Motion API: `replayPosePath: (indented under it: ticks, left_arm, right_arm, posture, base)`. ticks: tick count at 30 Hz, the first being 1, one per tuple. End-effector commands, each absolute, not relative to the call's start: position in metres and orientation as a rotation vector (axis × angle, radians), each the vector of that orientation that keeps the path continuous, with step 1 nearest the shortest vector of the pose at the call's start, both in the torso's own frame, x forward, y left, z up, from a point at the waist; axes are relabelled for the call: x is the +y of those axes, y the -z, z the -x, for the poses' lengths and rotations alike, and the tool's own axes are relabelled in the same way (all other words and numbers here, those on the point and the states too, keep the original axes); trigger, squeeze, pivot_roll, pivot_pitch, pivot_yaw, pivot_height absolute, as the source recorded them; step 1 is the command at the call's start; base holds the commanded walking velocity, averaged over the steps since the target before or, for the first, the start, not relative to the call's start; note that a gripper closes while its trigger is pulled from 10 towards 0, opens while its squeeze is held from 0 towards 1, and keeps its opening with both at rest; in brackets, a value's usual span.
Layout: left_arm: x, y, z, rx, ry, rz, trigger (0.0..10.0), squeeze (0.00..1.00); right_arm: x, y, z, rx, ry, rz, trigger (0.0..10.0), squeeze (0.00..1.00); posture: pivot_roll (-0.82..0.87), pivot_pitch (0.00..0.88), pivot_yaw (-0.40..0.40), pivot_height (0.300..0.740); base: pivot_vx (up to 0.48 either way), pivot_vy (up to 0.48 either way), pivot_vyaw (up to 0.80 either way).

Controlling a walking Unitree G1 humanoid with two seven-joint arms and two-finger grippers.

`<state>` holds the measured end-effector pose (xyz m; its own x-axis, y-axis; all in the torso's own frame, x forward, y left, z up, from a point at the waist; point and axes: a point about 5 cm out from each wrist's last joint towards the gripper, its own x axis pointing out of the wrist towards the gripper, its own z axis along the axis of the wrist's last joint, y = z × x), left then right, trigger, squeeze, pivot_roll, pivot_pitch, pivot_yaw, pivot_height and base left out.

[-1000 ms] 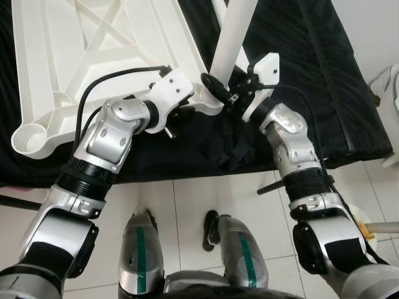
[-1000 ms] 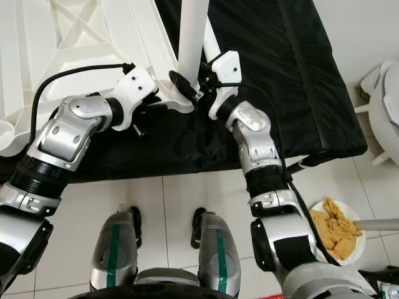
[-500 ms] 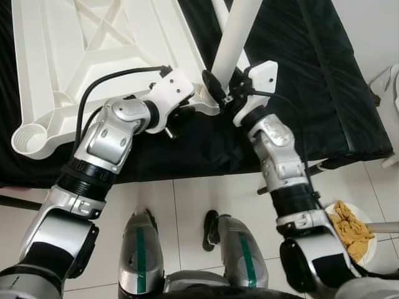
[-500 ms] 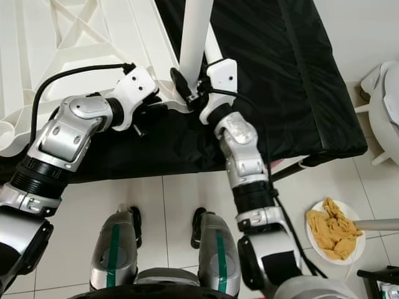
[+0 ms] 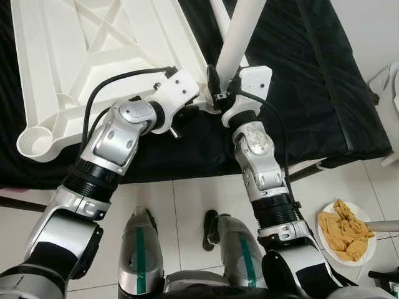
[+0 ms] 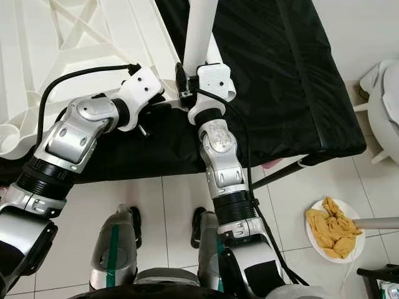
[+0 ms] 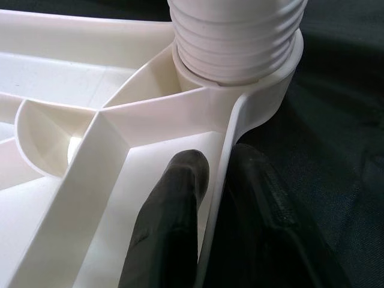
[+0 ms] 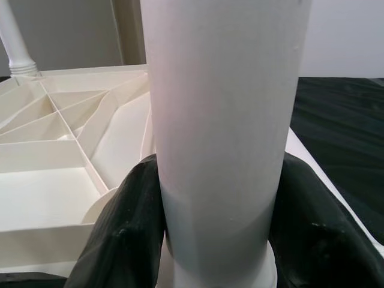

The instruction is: Building children table

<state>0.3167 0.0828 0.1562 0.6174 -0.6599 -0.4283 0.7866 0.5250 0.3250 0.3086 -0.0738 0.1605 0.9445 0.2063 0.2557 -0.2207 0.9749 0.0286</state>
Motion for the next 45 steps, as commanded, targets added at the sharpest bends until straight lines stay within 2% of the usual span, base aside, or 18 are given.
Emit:
replayPosePath:
  ticks: [1,12,13,14,15,23,37,38,41,42,45]
  left_arm:
    - [0.086,-0.163,-0.317,0.236,0.846,-0.555,10.0,0.0]
    - [0.085,-0.163,-0.317,0.232,0.847,-0.559,10.0,0.0]
    - [0.085,-0.163,-0.317,0.232,0.847,-0.559,10.0,0.0]
    - [0.085,-0.163,-0.318,0.231,0.846,-0.558,10.0,0.0]
    - [0.085,-0.163,-0.317,0.231,0.846,-0.558,10.0,0.0]
    - [0.085,-0.164,-0.319,0.229,0.846,-0.561,10.0,0.0]
    - [0.084,-0.165,-0.32,0.226,0.844,-0.561,10.0,0.0]
    - [0.084,-0.166,-0.322,0.22,0.838,-0.561,10.0,0.0]
    - [0.084,-0.166,-0.322,0.22,0.838,-0.561,10.0,0.0]
    - [0.084,-0.167,-0.323,0.215,0.834,-0.561,10.0,0.0]
    - [0.084,-0.169,-0.324,0.212,0.83,-0.56,10.0,0.0]
  right_arm:
    - [-0.097,-0.142,-0.306,-0.17,-0.062,-0.067,10.0,0.0]
    - [-0.104,-0.142,-0.307,-0.16,-0.032,-0.057,10.0,0.0]
    - [-0.105,-0.142,-0.307,-0.16,-0.035,-0.054,10.0,0.03]
    - [-0.107,-0.142,-0.308,-0.16,-0.044,-0.056,10.0,0.56]
    - [-0.108,-0.142,-0.308,-0.162,-0.05,-0.053,10.0,1.0]
    - [-0.118,-0.147,-0.312,-0.177,-0.106,-0.058,10.0,1.0]
    - [-0.119,-0.151,-0.316,-0.18,-0.239,-0.077,10.0,1.0]
    - [-0.127,-0.148,-0.323,-0.159,-0.382,-0.026,10.0,0.0]
    - [-0.127,-0.148,-0.323,-0.159,-0.382,-0.026,10.0,0.0]
    - [-0.137,-0.146,-0.329,-0.142,-0.498,0.017,10.0,0.0]
    - [-0.146,-0.146,-0.335,-0.124,-0.579,0.05,10.0,0.0]
  posture:
    - [0.05,0.073,-0.056,0.74]
    - [0.05,0.07,-0.056,0.74]
    - [0.04,0.07,-0.056,0.74]
    - [0.04,0.07,-0.056,0.74]
    - [0.04,0.07,-0.056,0.74]
    - [0.04,0.071,-0.054,0.74]
    - [0.04,0.073,-0.054,0.74]
    - [0.03,0.07,-0.05,0.74]
    - [0.03,0.07,-0.05,0.74]
    - [0.03,0.069,-0.048,0.74]
    - [0.04,0.068,-0.052,0.74]
  base:
    - [0.0,0.0,0.0]
    - [0.0,0.0,0.0]
    - [0.0,0.0,0.0]
    - [0.0,0.0,0.0]
    - [0.0,0.0,0.0]
    - [0.0,0.0,0.0]
    - [0.0,0.0,0.0]
    - [0.0,0.0,0.0]
    - [0.0,0.0,0.0]
    - [0.0,0.0,0.0]
    - [0.0,0.0,0.0]
